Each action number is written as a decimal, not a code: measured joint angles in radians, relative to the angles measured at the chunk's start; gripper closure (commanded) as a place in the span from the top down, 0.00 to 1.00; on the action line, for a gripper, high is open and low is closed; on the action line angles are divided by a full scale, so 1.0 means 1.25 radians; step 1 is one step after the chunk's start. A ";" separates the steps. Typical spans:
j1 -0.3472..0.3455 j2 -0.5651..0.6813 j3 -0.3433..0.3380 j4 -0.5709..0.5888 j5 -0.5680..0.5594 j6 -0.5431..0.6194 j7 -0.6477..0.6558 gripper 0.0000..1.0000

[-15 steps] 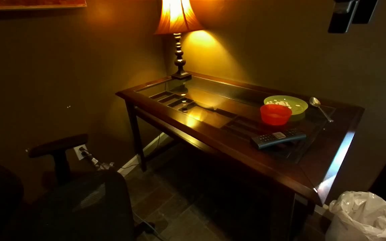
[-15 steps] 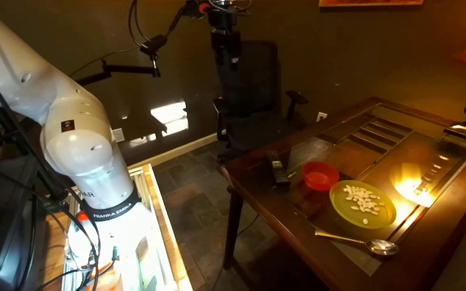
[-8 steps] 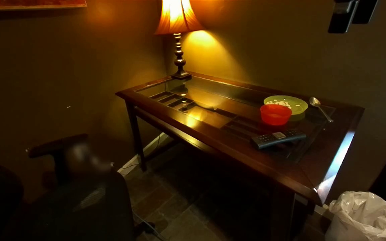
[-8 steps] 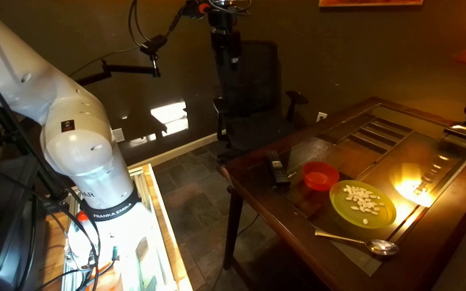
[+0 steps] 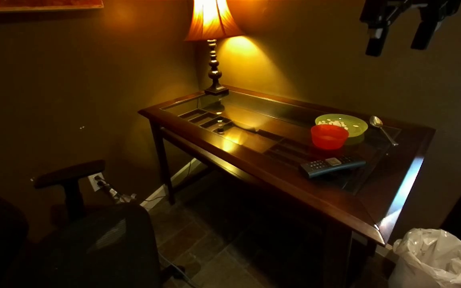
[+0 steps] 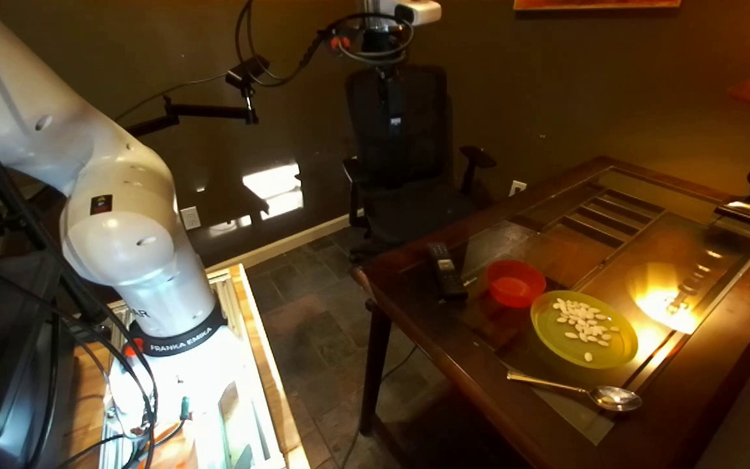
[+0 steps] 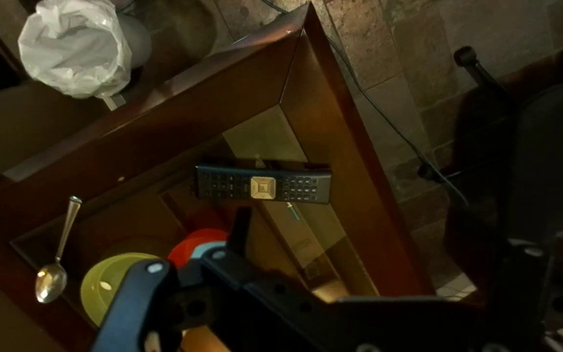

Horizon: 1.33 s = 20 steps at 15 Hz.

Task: Transfer a spoonful of contents from the plate to the pink bowl

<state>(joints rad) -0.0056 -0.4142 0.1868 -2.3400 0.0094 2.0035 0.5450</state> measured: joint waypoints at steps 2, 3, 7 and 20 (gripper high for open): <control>-0.025 0.013 -0.016 -0.043 0.000 0.046 0.043 1.00; -0.037 0.022 -0.026 -0.065 0.000 0.077 0.065 1.00; -0.082 0.066 -0.071 -0.133 0.000 0.222 0.137 1.00; -0.244 0.349 -0.262 -0.103 -0.314 0.642 0.420 1.00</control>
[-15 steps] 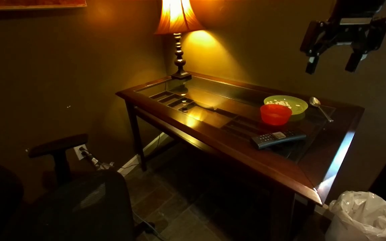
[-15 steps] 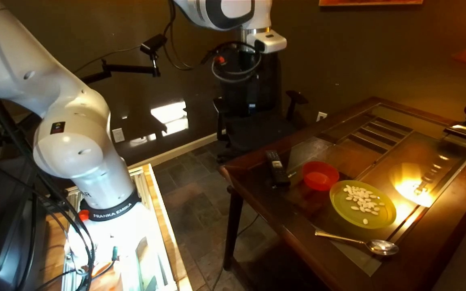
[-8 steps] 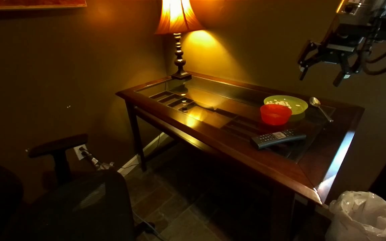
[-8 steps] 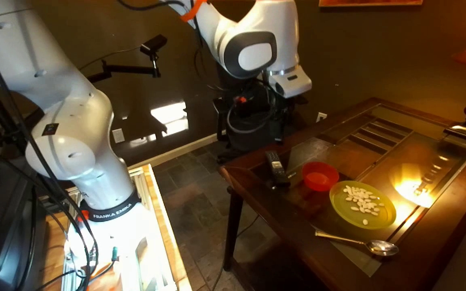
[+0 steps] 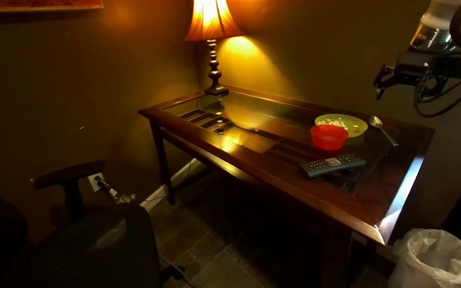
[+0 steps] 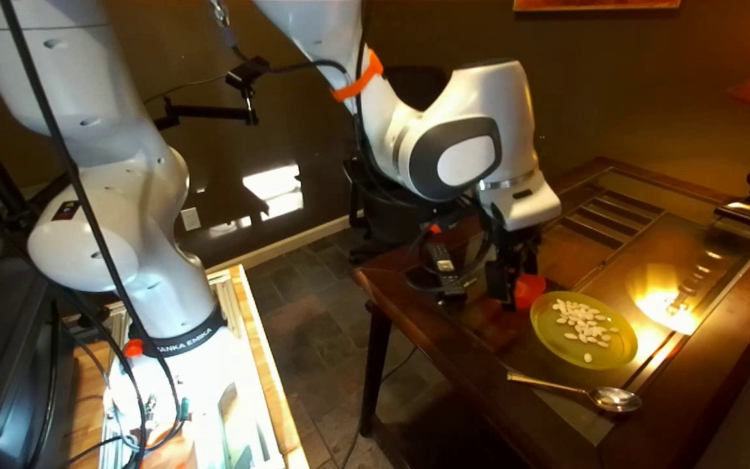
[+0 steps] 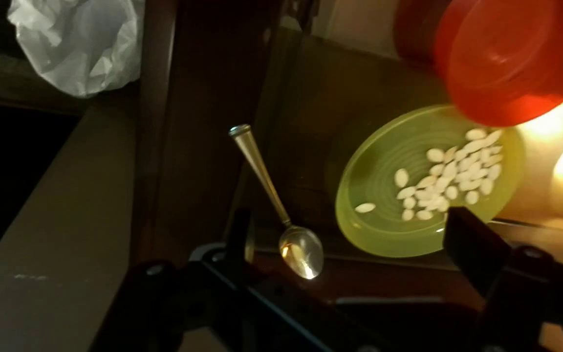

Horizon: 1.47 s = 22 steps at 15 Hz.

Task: Transfer a spoonful of contents from the plate to the pink bowl

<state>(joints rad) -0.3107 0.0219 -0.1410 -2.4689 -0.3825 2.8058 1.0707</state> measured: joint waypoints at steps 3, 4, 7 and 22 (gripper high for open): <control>0.008 0.035 -0.046 0.015 -0.061 0.000 0.033 1.00; 0.012 0.033 -0.047 0.015 -0.060 0.000 0.032 1.00; 0.025 0.029 -0.050 0.015 -0.060 0.000 0.032 1.00; 0.043 0.380 -0.152 0.213 -0.258 0.215 0.066 0.52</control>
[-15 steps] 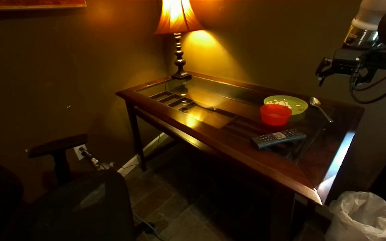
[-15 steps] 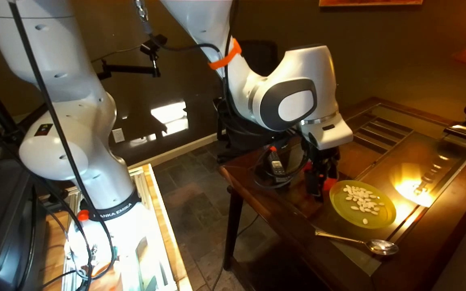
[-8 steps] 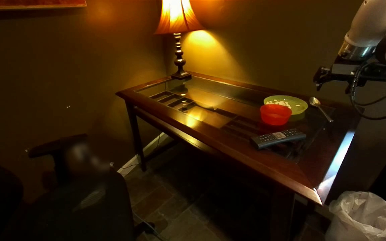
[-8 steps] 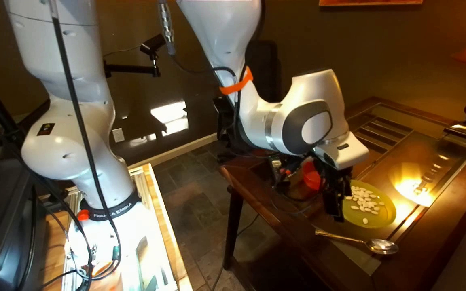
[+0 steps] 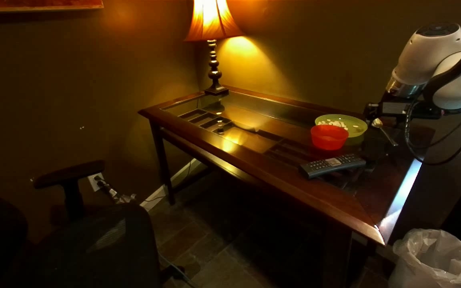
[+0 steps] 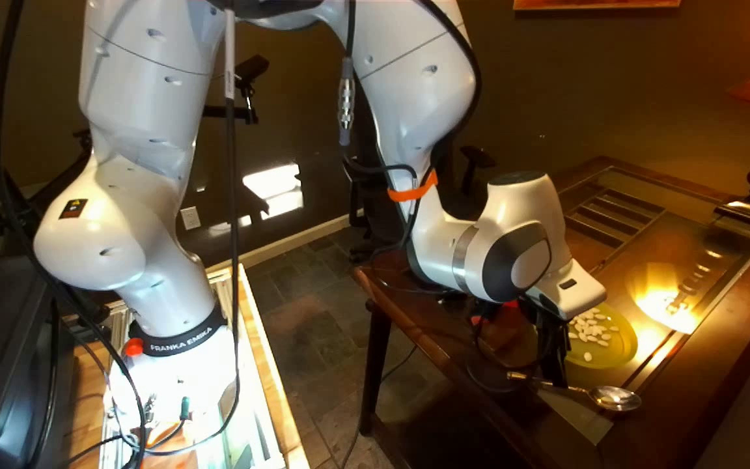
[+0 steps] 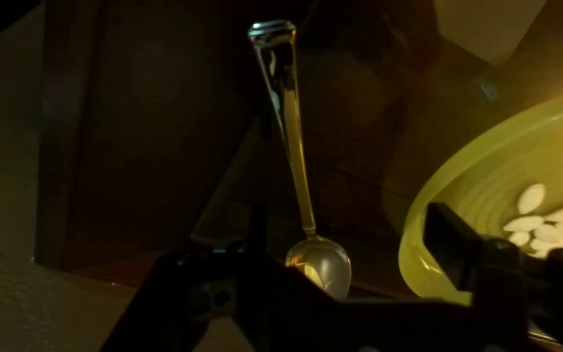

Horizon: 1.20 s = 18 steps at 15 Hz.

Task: Transfer a spoonful of contents from the plate to the pink bowl

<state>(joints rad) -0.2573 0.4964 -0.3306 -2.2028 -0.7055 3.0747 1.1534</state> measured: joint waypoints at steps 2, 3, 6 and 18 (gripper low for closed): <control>-0.005 0.026 -0.001 0.018 0.000 0.000 -0.007 0.48; -0.008 0.033 -0.002 0.025 0.000 0.000 -0.012 0.45; -0.016 0.043 -0.004 0.034 0.000 -0.001 -0.025 0.36; -0.020 0.075 0.029 0.043 0.425 0.042 -0.418 0.02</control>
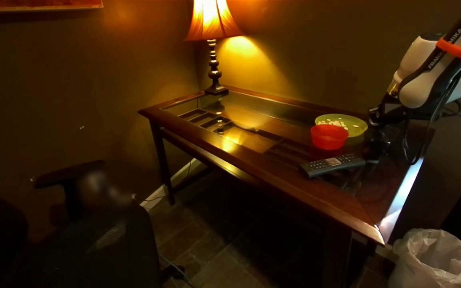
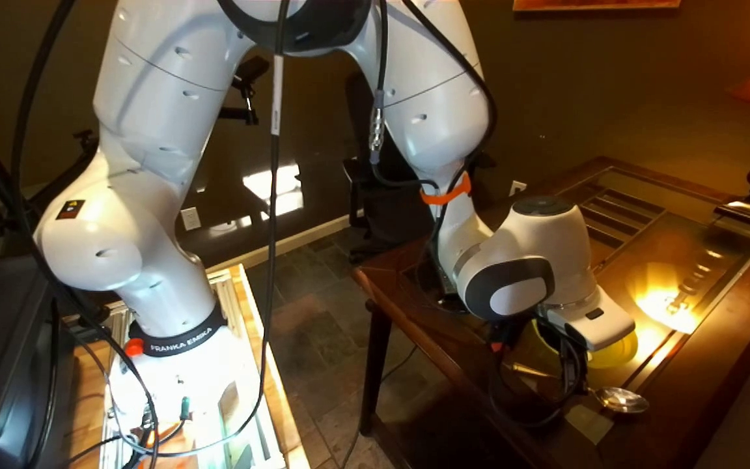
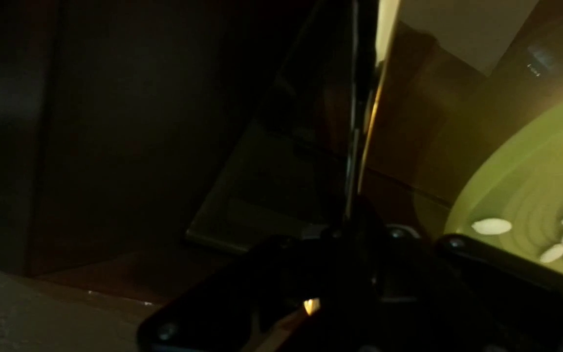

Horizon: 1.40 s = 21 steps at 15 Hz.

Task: Transfer a spoonful of contents from the plate to the pink bowl

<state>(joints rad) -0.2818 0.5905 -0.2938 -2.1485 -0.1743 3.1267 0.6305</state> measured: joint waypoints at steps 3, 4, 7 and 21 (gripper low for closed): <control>0.057 -0.019 -0.044 0.001 0.086 -0.019 -0.058 0.02; 0.093 -0.034 -0.081 0.000 0.098 -0.034 -0.068 0.02; 0.184 -0.092 -0.165 -0.001 0.101 -0.109 -0.106 0.02; 0.154 -0.197 -0.038 -0.001 0.106 -0.261 -0.287 0.02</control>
<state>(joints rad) -0.0895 0.3447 -0.3415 -2.1502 -0.0419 2.8001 0.2713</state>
